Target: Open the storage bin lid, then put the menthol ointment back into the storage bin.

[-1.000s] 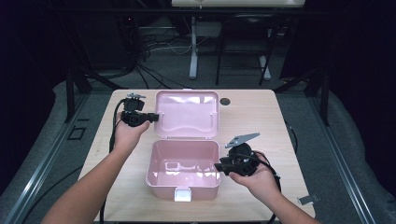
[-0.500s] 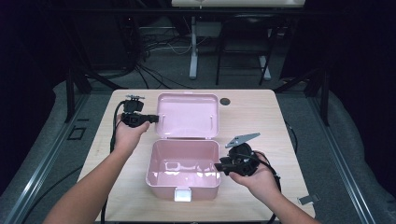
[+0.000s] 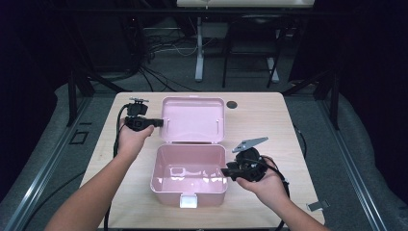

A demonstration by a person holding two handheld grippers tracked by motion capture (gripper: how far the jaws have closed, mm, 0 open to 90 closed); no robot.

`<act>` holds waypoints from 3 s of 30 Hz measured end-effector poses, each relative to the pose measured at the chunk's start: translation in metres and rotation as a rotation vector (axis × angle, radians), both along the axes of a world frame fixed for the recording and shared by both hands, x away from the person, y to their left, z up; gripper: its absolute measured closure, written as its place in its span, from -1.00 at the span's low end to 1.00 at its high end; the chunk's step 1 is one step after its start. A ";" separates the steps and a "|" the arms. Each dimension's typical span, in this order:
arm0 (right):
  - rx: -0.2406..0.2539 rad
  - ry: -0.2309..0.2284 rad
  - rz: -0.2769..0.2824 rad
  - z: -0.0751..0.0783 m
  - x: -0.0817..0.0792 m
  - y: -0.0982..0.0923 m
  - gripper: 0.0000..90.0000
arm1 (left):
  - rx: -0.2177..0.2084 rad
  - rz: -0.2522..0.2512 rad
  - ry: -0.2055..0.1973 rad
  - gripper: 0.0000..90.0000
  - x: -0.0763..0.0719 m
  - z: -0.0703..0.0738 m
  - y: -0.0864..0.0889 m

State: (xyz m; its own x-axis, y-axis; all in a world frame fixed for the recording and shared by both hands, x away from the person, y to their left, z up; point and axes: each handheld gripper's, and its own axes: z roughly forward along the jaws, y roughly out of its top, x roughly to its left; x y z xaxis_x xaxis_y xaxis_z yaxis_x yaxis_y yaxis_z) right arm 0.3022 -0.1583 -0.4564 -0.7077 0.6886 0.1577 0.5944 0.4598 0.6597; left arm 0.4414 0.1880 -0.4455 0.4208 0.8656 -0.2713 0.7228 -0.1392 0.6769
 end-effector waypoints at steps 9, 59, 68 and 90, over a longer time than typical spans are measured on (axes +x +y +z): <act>-0.003 -0.002 0.004 0.000 0.000 -0.001 0.50 | -0.009 0.006 0.019 0.83 0.001 -0.003 0.002; 0.006 -0.002 0.000 -0.001 0.000 -0.001 0.51 | 0.024 -0.045 0.041 0.91 -0.001 -0.007 -0.003; 0.002 0.003 0.005 0.003 -0.001 0.002 0.50 | 0.016 -0.048 0.019 0.72 -0.011 -0.002 0.004; -0.056 -0.035 -0.009 0.032 0.009 -0.009 0.29 | 0.050 -0.114 -0.027 0.21 -0.044 0.006 0.018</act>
State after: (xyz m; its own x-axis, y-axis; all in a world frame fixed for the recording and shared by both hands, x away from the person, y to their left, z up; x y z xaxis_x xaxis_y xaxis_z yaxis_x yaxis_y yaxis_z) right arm 0.3113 -0.1678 -0.4249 -0.7061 0.7019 0.0940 0.5758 0.4918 0.6531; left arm 0.3976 0.2055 -0.4394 0.5238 0.8238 -0.2167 0.6820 -0.2532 0.6861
